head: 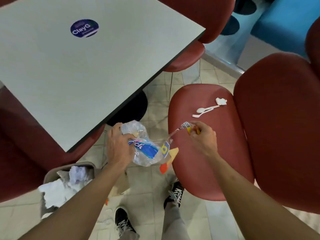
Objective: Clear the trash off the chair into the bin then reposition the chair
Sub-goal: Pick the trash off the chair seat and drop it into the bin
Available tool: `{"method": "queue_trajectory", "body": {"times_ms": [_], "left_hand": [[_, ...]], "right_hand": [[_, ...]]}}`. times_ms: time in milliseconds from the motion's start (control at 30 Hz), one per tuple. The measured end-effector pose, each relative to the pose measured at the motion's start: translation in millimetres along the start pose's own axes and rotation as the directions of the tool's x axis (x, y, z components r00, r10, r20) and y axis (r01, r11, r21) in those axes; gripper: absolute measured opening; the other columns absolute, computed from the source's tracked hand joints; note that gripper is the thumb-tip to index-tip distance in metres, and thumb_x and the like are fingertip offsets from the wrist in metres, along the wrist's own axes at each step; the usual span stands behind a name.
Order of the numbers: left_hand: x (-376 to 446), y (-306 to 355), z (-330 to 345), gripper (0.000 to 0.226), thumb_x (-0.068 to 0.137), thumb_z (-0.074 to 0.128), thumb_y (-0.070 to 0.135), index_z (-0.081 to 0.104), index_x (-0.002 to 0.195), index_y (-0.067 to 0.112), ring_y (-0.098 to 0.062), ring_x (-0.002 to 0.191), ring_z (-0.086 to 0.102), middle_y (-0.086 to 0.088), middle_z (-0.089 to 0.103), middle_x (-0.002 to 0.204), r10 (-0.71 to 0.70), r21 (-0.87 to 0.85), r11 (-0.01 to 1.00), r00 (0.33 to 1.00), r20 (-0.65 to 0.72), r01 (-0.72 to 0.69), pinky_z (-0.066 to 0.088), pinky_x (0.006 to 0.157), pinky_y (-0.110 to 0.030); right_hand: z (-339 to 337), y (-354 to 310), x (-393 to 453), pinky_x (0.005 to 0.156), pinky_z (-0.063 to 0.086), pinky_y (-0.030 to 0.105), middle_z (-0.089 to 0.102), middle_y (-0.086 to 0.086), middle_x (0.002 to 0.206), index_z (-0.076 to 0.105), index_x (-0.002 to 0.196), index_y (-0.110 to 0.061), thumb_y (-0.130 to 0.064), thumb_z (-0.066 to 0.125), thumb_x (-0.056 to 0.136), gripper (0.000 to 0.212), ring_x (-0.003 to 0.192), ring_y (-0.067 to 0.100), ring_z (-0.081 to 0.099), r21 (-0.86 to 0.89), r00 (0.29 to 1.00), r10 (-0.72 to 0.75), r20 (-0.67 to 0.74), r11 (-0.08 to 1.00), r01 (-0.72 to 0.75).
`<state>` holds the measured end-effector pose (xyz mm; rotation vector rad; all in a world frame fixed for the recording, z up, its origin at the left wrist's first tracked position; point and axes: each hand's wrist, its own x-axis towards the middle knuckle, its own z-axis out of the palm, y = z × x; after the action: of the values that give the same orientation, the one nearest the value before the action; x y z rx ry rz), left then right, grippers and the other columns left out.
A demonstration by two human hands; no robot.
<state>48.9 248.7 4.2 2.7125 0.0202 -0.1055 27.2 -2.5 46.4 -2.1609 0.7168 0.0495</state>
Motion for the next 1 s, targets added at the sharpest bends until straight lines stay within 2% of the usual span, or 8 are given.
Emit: {"method": "queue_trajectory", "body": {"times_ms": [67, 167, 233, 433, 600, 733, 867, 1000], "left_hand": [[-16, -28, -14, 0.024, 0.069, 0.079, 0.008, 0.077, 0.091, 0.017, -0.029, 0.116, 0.040, -0.010, 0.044, 0.134, -0.024, -0.005, 1.000, 1.000, -0.008, 0.024, 0.045, 0.092, -0.038], [-40, -66, -35, 0.025, 0.069, 0.080, 0.007, 0.076, 0.091, 0.017, -0.031, 0.119, 0.039, -0.011, 0.043, 0.135, -0.095, -0.017, 0.995, 0.995, -0.032, 0.094, 0.044, 0.091, -0.039], [-53, -89, -46, 0.025, 0.069, 0.080, 0.007, 0.076, 0.090, 0.019, -0.032, 0.119, 0.038, -0.010, 0.044, 0.135, -0.142, -0.023, 0.990, 0.988, -0.060, 0.141, 0.046, 0.088, -0.042], [-98, -159, -68, 0.026, 0.067, 0.079, 0.010, 0.075, 0.090, 0.022, -0.032, 0.115, 0.040, -0.007, 0.044, 0.133, -0.241, -0.057, 0.970, 0.963, -0.120, 0.236, 0.052, 0.073, -0.041], [-122, -201, -71, 0.026, 0.069, 0.080, 0.012, 0.075, 0.092, 0.022, -0.028, 0.116, 0.040, -0.008, 0.040, 0.136, -0.319, -0.147, 0.943, 0.936, -0.147, 0.298, 0.052, 0.078, -0.040], [-137, -230, -67, 0.026, 0.072, 0.077, 0.012, 0.073, 0.095, 0.024, -0.030, 0.118, 0.043, -0.006, 0.036, 0.142, -0.405, -0.186, 0.906, 0.906, -0.123, 0.380, 0.052, 0.069, -0.041], [-147, -254, -55, 0.033, 0.078, 0.075, 0.014, 0.069, 0.109, 0.023, -0.031, 0.124, 0.042, -0.007, 0.024, 0.153, -0.436, -0.192, 0.892, 0.891, -0.124, 0.410, 0.053, 0.070, -0.041], [-155, -270, -44, 0.042, 0.079, 0.074, 0.014, 0.061, 0.118, 0.021, -0.034, 0.131, 0.038, -0.010, 0.015, 0.157, -0.434, -0.248, 0.884, 0.894, -0.115, 0.397, 0.055, 0.077, -0.041]], "right_hand": [[22, -14, -18, 0.067, 0.050, 0.027, 0.066, -0.015, 0.072, 0.068, 0.097, -0.035, -0.029, 0.057, 0.083, 0.019, 0.070, 0.009, 0.060, 0.004, 0.999, -0.037, 0.004, 0.999, 0.037], [55, -39, -40, 0.078, 0.054, 0.037, 0.072, -0.009, 0.086, 0.068, 0.108, -0.032, -0.027, 0.053, 0.087, 0.026, 0.083, 0.016, 0.066, 0.006, 0.989, -0.117, 0.090, 0.993, 0.117], [73, -55, -54, 0.075, 0.056, 0.041, 0.070, -0.009, 0.081, 0.067, 0.108, -0.033, -0.027, 0.050, 0.087, 0.028, 0.078, 0.017, 0.065, 0.018, 0.978, -0.158, 0.139, 0.987, 0.157], [140, -97, -103, 0.072, 0.056, 0.040, 0.069, -0.008, 0.081, 0.068, 0.109, -0.030, -0.020, 0.050, 0.087, 0.030, 0.073, 0.012, 0.062, 0.012, 0.927, -0.278, 0.252, 0.959, 0.284], [182, -110, -138, 0.069, 0.050, 0.030, 0.065, -0.009, 0.080, 0.068, 0.110, -0.029, -0.015, 0.053, 0.087, 0.031, 0.071, 0.011, 0.059, -0.027, 0.897, -0.316, 0.309, 0.940, 0.340], [217, -111, -159, 0.073, 0.054, 0.038, 0.067, -0.008, 0.079, 0.068, 0.111, -0.029, -0.013, 0.052, 0.086, 0.034, 0.073, 0.013, 0.060, -0.007, 0.897, -0.296, 0.329, 0.949, 0.316], [248, -106, -181, 0.081, 0.053, 0.041, 0.068, 0.004, 0.099, 0.067, 0.118, -0.026, -0.009, 0.055, 0.086, 0.038, 0.084, 0.021, 0.063, 0.007, 0.935, -0.287, 0.210, 0.956, 0.292], [281, -95, -205, 0.075, 0.051, 0.032, 0.044, 0.004, 0.105, 0.064, 0.122, -0.020, -0.001, 0.058, 0.083, 0.044, 0.080, 0.015, 0.051, 0.025, 0.930, -0.347, 0.124, 0.938, 0.346]]}}
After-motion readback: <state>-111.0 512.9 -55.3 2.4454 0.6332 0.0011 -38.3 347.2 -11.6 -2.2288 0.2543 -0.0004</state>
